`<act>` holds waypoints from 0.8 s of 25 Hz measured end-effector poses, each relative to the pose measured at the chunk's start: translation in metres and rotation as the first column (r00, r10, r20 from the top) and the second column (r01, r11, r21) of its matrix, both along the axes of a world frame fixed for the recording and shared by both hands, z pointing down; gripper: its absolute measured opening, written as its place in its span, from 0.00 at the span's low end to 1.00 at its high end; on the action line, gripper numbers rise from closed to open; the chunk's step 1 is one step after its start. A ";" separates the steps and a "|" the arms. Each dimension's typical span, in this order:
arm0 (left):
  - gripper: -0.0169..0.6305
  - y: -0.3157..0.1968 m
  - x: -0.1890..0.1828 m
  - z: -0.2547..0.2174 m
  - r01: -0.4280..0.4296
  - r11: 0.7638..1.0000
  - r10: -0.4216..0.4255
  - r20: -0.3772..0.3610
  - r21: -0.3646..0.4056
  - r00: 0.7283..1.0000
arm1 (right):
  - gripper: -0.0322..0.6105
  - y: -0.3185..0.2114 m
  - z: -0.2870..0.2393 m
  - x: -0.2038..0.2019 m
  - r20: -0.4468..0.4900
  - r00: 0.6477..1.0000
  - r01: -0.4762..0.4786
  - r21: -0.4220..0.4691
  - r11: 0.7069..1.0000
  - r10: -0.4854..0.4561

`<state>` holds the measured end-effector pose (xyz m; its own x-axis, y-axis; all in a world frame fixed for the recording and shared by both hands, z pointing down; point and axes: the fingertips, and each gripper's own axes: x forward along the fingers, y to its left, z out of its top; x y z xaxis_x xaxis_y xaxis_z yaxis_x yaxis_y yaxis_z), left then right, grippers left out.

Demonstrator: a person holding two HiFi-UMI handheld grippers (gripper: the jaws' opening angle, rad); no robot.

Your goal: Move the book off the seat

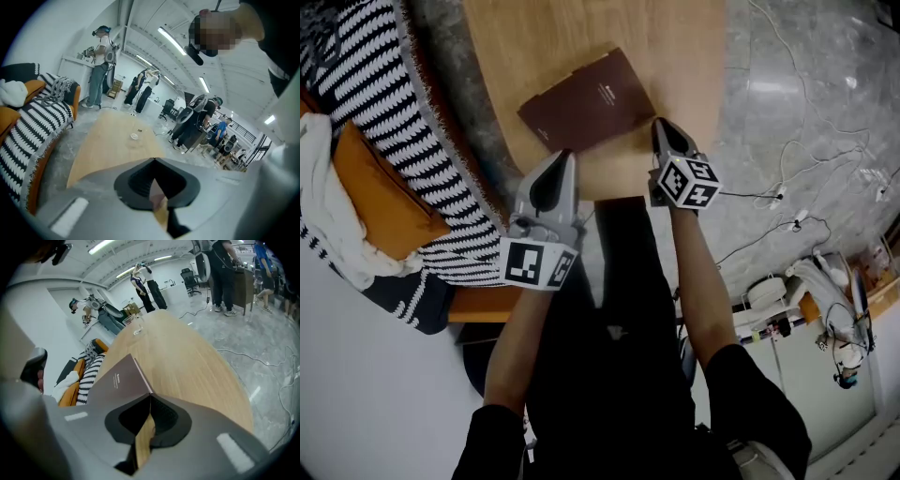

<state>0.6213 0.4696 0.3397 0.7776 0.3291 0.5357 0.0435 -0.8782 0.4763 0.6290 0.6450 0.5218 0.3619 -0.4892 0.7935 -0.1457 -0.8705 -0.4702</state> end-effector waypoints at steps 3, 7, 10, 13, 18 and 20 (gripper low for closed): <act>0.03 -0.003 -0.004 0.003 0.007 1.000 -0.007 0.005 0.005 1.000 | 0.06 0.001 0.002 -0.004 0.018 1.000 -0.010 -0.023 1.000 0.011; 0.03 -0.006 -0.006 0.001 0.010 1.000 -0.010 0.003 0.002 1.000 | 0.06 0.000 -0.001 -0.005 0.020 1.000 -0.002 -0.040 0.999 0.003; 0.03 -0.008 -0.009 -0.011 0.000 1.000 0.000 -0.004 0.004 1.000 | 0.06 -0.002 -0.013 -0.010 0.009 1.000 0.016 -0.070 0.997 -0.015; 0.03 -0.013 -0.010 -0.029 -0.020 0.999 0.021 -0.015 0.031 1.000 | 0.06 -0.006 -0.032 -0.014 -0.008 1.000 0.028 -0.095 0.995 -0.029; 0.03 -0.030 -0.010 -0.079 -0.018 0.997 0.021 -0.036 0.075 0.999 | 0.06 -0.028 -0.094 -0.024 -0.033 0.997 0.063 -0.079 0.995 -0.066; 0.03 -0.037 -0.006 -0.102 -0.007 0.996 0.012 -0.058 0.086 0.998 | 0.06 -0.039 -0.124 -0.019 -0.062 0.995 0.074 -0.070 0.995 -0.079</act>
